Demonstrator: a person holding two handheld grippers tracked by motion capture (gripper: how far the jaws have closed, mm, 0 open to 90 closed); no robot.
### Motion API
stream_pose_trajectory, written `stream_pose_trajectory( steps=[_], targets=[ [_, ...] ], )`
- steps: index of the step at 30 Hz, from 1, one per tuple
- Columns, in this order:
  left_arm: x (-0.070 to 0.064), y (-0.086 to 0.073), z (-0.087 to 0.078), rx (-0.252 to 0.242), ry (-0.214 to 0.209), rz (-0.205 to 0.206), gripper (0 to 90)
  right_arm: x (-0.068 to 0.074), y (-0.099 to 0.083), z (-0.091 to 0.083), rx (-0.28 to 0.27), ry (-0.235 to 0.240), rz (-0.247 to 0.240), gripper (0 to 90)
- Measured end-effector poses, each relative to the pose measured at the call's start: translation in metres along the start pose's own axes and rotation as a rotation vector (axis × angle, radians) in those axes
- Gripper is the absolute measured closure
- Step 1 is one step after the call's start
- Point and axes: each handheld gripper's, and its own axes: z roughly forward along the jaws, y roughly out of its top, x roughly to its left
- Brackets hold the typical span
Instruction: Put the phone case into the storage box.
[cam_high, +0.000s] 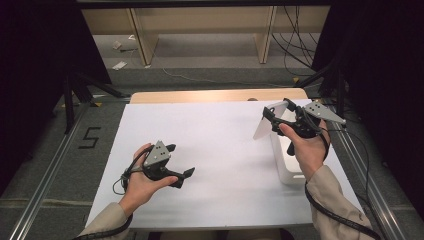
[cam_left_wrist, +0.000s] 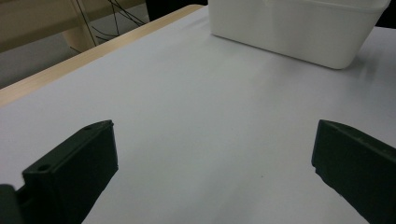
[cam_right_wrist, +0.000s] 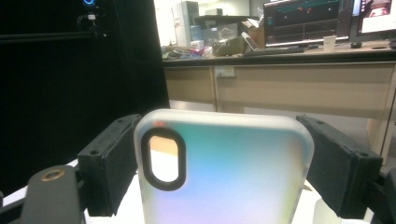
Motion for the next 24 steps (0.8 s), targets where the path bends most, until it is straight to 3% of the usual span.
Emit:
stream_pose_trajectory(
  steps=[24],
  targets=[
    [0.001, 0.000, 0.000, -0.002, 0.000, -0.002, 0.0, -0.011, 0.001, -0.005, 0.002, -0.036, 0.003, 18.2]
  ],
)
